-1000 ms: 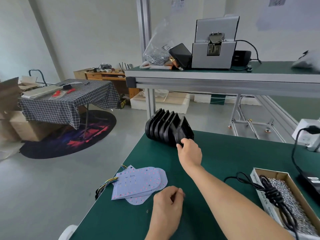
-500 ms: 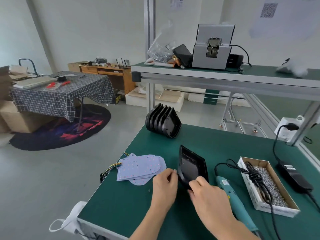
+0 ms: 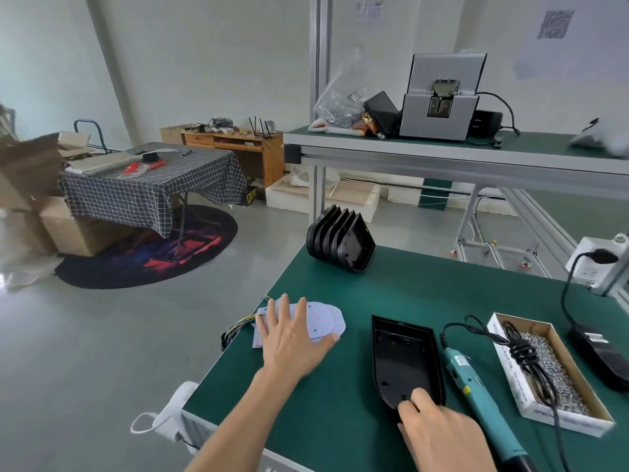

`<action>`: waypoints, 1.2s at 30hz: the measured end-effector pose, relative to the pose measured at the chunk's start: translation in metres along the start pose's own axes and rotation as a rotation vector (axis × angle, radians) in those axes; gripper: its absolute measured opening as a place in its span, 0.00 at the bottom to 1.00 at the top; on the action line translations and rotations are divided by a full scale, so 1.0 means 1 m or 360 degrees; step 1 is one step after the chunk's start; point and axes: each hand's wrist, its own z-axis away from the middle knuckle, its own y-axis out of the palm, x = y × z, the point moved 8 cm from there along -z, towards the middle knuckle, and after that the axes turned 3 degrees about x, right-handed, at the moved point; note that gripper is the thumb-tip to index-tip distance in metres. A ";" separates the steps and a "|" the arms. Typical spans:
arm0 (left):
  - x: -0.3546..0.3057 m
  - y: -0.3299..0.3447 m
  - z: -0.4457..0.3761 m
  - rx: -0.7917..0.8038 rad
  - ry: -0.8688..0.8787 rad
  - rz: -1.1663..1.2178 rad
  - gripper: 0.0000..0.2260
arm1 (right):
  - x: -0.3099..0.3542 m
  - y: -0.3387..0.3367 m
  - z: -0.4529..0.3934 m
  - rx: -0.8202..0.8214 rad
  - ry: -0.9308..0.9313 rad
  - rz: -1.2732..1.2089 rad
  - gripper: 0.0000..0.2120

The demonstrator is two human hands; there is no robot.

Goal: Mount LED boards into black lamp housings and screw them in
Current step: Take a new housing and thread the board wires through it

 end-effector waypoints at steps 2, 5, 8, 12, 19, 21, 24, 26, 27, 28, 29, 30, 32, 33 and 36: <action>0.010 0.010 -0.011 0.0197 0.0057 -0.0147 0.53 | -0.001 0.001 -0.002 0.0009 -0.0005 -0.0027 0.29; 0.021 0.016 -0.027 0.0431 0.0153 -0.0305 0.56 | -0.001 0.000 -0.003 0.0030 -0.0010 -0.0019 0.29; 0.027 0.013 -0.038 0.0569 0.0212 -0.0292 0.54 | -0.003 -0.004 -0.005 0.0009 -0.0024 -0.0006 0.28; 0.030 -0.001 -0.049 0.0514 0.0308 -0.0263 0.48 | -0.004 -0.009 -0.005 -0.0028 -0.0040 -0.0023 0.27; 0.036 -0.005 -0.047 0.0399 0.0399 -0.0003 0.41 | 0.005 -0.019 -0.007 -0.0066 -0.0091 -0.0045 0.23; 0.038 -0.008 -0.048 0.0375 0.0406 0.0078 0.42 | 0.006 -0.022 -0.010 -0.0052 -0.0082 -0.0079 0.22; 0.041 -0.021 -0.051 0.0298 0.0400 0.0236 0.45 | 0.007 -0.025 -0.016 -0.0026 -0.0030 -0.0150 0.19; 0.045 -0.031 -0.049 0.0235 0.0408 0.0342 0.47 | 0.006 -0.024 -0.023 0.0058 0.0056 -0.0296 0.15; 0.047 -0.035 -0.046 0.0220 0.0422 0.0388 0.48 | 0.005 -0.022 -0.029 0.0156 0.0116 -0.0430 0.14; 0.049 -0.038 -0.042 0.0215 0.0436 0.0438 0.49 | 0.005 -0.018 -0.037 0.0255 0.0204 -0.0680 0.14; 0.051 -0.041 -0.036 0.0207 0.0446 0.0494 0.49 | 0.006 -0.014 -0.047 0.0296 0.0297 -0.1014 0.14; 0.054 -0.044 -0.030 0.0190 0.0451 0.0551 0.50 | 0.009 -0.011 -0.058 0.0314 0.0400 -0.1346 0.12; 0.059 -0.049 -0.020 0.0147 0.0468 0.0628 0.50 | 0.019 0.000 -0.084 0.0398 0.0621 -0.1880 0.06; 0.061 -0.051 -0.015 0.0131 0.0480 0.0652 0.50 | 0.028 0.008 -0.095 0.0484 0.0714 -0.2079 0.05; 0.065 -0.057 -0.008 0.0108 0.0471 0.0750 0.49 | 0.061 0.031 -0.121 0.0752 0.0838 -0.2389 0.10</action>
